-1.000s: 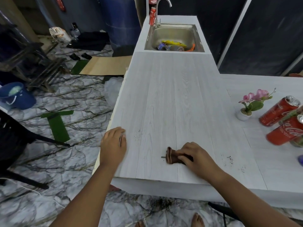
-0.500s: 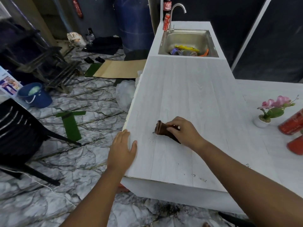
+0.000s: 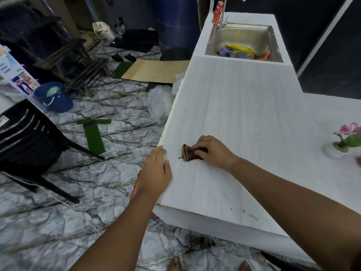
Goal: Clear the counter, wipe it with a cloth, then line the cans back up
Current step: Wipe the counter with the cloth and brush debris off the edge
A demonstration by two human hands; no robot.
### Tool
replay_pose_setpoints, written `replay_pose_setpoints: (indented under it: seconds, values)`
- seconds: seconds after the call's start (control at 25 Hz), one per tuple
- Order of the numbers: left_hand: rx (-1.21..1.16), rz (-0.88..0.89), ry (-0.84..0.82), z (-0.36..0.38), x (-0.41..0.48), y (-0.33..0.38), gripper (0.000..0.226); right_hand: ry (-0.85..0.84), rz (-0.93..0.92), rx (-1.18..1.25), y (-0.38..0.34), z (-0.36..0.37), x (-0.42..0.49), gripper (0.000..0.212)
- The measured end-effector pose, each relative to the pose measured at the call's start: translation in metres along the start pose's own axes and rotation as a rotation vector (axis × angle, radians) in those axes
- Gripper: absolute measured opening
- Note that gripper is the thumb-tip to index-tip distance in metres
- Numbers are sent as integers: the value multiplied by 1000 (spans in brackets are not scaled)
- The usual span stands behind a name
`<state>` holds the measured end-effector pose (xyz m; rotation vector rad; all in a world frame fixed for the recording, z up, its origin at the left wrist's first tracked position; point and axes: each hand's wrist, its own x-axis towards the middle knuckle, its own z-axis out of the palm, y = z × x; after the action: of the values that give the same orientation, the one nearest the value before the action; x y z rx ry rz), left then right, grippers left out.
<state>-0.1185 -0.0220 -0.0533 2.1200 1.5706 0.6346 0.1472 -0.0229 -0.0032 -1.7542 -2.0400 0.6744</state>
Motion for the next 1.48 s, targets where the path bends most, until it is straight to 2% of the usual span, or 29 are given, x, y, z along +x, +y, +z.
replay_pose_setpoints:
  seconds: [0.2,0.36,0.56,0.68,0.76,0.92,1.24,1.36,1.48]
  values:
    - [-12,-1,-6,-5,-2,6,45,-29,-51,58,-5,14,-56,26]
    - [-24,9,6,-6,-4,8,45,-34,-14,92,-15,20,-88,26]
    - [-38,15,14,-5,-5,6,47,-126,32,203,-24,12,-90,23]
    - [-35,8,17,-4,-3,5,47,59,61,210,-30,-5,-42,20]
    - [-31,4,17,-4,-3,6,46,116,82,151,-33,-11,-11,21]
    - [-35,-1,5,-3,-2,2,46,-17,68,53,-31,7,-5,28]
    - [-32,-2,-1,2,-1,-4,49,-118,-99,45,-28,30,-114,27]
    - [-31,-4,1,3,-2,-4,48,-216,-100,74,-33,28,-138,26]
    - [-29,-1,9,1,-1,-1,48,-268,-49,195,-36,15,-122,23]
